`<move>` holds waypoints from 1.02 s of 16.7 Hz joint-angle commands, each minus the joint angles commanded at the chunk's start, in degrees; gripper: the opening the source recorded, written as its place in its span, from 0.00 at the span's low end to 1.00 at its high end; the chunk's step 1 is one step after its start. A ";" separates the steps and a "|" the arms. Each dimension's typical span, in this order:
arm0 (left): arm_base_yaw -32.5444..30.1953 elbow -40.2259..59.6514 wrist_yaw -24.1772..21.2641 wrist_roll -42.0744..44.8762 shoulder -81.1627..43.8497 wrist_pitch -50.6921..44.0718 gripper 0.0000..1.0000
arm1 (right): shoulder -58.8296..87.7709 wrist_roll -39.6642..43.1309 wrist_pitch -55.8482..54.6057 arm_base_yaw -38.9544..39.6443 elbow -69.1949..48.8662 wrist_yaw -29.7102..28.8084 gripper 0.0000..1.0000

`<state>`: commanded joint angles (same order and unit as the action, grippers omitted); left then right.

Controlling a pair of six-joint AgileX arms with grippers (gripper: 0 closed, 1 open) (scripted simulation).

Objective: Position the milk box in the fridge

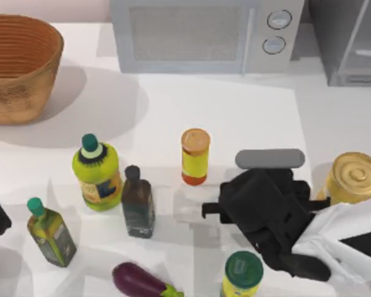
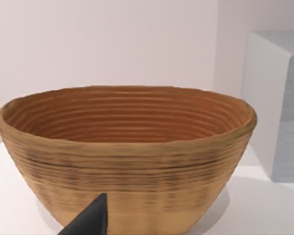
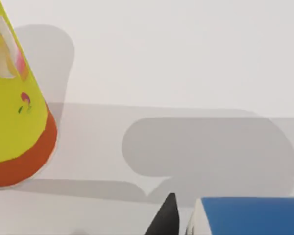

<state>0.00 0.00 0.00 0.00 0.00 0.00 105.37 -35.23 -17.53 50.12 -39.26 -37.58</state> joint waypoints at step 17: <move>0.00 0.00 0.00 0.00 0.00 0.00 1.00 | -19.51 0.23 33.60 -0.46 -15.34 -2.02 0.00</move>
<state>0.00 0.00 0.00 0.00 0.00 0.00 85.86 -35.00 16.07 49.66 -54.60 -39.60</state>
